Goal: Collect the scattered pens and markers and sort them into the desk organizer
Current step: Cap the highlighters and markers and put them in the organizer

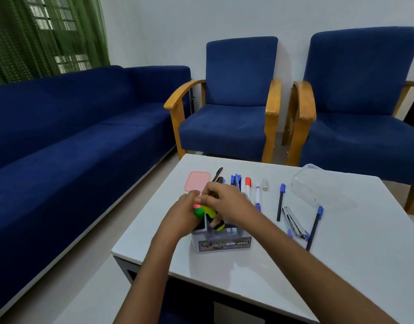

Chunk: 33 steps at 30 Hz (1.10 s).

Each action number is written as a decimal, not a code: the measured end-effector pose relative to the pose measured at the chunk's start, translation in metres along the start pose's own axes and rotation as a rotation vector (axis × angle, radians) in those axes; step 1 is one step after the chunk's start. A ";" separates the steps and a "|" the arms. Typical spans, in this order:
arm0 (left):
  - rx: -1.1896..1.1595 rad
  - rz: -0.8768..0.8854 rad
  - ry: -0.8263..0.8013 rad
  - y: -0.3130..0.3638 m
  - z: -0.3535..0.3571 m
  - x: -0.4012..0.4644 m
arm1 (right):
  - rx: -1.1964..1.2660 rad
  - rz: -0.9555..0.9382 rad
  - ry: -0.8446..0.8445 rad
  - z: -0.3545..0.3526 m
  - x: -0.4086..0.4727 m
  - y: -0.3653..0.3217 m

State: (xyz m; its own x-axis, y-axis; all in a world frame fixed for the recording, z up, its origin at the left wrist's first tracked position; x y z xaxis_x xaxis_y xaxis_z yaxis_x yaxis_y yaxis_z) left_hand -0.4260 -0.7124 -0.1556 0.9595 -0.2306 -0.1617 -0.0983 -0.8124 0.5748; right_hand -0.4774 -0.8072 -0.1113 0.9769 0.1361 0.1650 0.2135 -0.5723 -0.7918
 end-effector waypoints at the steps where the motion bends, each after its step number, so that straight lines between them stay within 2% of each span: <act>1: 0.012 -0.009 0.002 0.000 0.000 0.000 | 0.009 -0.018 0.015 0.000 0.000 -0.002; 5: 0.035 -0.007 -0.020 0.001 0.000 -0.004 | 0.139 -0.110 0.221 -0.016 0.004 -0.012; 8: 0.012 0.021 -0.049 0.004 -0.001 -0.008 | 0.282 -0.125 0.230 -0.012 0.007 -0.012; 10: -0.009 0.021 -0.086 0.004 -0.002 -0.009 | 0.294 -0.124 0.221 -0.006 0.003 -0.009; 14: -0.103 0.017 -0.177 0.004 -0.004 -0.014 | 0.147 -0.152 0.253 -0.003 -0.003 -0.002; 19: -0.131 0.038 -0.215 0.006 -0.005 -0.015 | -0.322 -0.361 0.134 0.017 -0.002 -0.021; 26: -0.135 -0.004 -0.239 0.004 -0.006 -0.015 | -0.335 -0.390 0.098 0.018 -0.004 -0.009; 28: -0.100 -0.010 -0.226 0.002 -0.005 -0.014 | -0.270 -0.371 0.183 0.000 -0.005 -0.008; 30: -0.060 -0.040 -0.228 -0.002 -0.004 -0.013 | -0.172 -0.304 0.379 -0.036 -0.006 0.002; 32: -0.049 -0.064 -0.241 -0.005 -0.003 -0.012 | -0.187 -0.169 0.529 -0.070 -0.005 0.029; 33: -0.045 -0.068 -0.242 -0.006 -0.003 -0.011 | -0.243 -0.066 0.534 -0.081 -0.003 0.047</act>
State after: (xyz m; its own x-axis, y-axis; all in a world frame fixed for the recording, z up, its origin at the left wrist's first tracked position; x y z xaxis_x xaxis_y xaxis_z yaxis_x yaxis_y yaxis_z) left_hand -0.4354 -0.7037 -0.1545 0.8721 -0.3015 -0.3854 -0.0185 -0.8073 0.5898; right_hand -0.4696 -0.9002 -0.1015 0.8195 -0.2121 0.5323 0.2096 -0.7537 -0.6230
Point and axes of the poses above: each hand's wrist, its own x-axis towards the middle knuckle, its own z-axis out of the palm, y = z × x, the point moved 8 cm from there along x, towards the middle knuckle, and after that the axes turned 14 degrees about -z, right-handed, at the moved point
